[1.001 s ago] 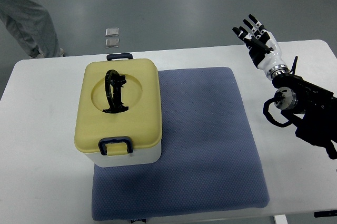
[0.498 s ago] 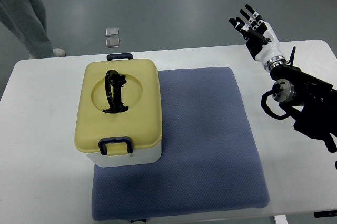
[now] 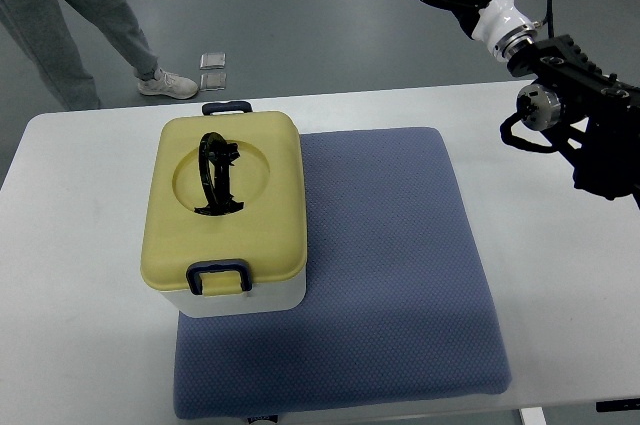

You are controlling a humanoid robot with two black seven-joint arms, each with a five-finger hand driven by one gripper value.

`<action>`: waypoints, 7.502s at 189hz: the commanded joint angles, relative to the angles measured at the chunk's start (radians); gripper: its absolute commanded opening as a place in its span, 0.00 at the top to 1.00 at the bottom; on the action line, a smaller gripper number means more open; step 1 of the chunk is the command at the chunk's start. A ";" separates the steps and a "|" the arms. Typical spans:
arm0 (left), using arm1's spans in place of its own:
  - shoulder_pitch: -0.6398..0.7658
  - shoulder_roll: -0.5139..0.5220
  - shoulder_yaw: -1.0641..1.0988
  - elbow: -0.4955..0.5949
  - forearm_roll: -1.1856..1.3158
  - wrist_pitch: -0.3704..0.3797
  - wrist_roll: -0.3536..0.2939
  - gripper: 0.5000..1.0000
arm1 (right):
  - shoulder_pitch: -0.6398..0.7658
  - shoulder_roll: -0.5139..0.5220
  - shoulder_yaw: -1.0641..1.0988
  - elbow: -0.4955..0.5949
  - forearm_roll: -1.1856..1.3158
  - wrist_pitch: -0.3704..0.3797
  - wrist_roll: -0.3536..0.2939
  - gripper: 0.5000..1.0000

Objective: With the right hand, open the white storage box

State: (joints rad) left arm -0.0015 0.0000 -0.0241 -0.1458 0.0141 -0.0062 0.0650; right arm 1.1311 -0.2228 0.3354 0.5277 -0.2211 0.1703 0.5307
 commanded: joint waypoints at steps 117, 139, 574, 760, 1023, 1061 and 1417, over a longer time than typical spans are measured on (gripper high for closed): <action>0.000 0.000 0.000 0.000 0.000 0.000 -0.001 0.00 | 0.432 0.031 -0.067 0.350 -1.047 0.334 0.009 0.16; 0.000 0.000 0.000 0.000 0.001 0.000 0.001 0.00 | 0.432 0.097 -0.068 0.361 -1.225 0.325 0.014 0.18; 0.000 0.000 0.001 0.000 0.001 0.000 0.001 0.00 | 0.397 0.165 -0.177 0.428 -1.465 0.227 0.034 1.00; 0.000 0.000 0.001 0.000 0.000 0.000 0.001 0.00 | 0.262 -0.286 -0.124 0.331 -1.459 0.113 0.034 1.00; 0.000 0.000 0.001 0.000 0.001 0.000 -0.001 0.00 | -0.057 -0.188 -0.193 0.367 -1.475 -0.046 0.080 1.00; 0.000 0.000 0.001 0.000 0.000 0.000 -0.001 0.00 | -0.086 -0.176 -0.193 0.373 -1.477 -0.048 0.080 1.00; 0.000 0.000 0.001 0.000 0.000 0.000 -0.001 0.00 | -0.315 -0.106 0.024 0.095 0.322 -0.018 -0.020 0.15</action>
State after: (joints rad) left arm -0.0015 0.0000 -0.0237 -0.1457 0.0141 -0.0061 0.0649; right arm 0.8478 -0.3314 0.3575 0.6261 0.0992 0.1529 0.5081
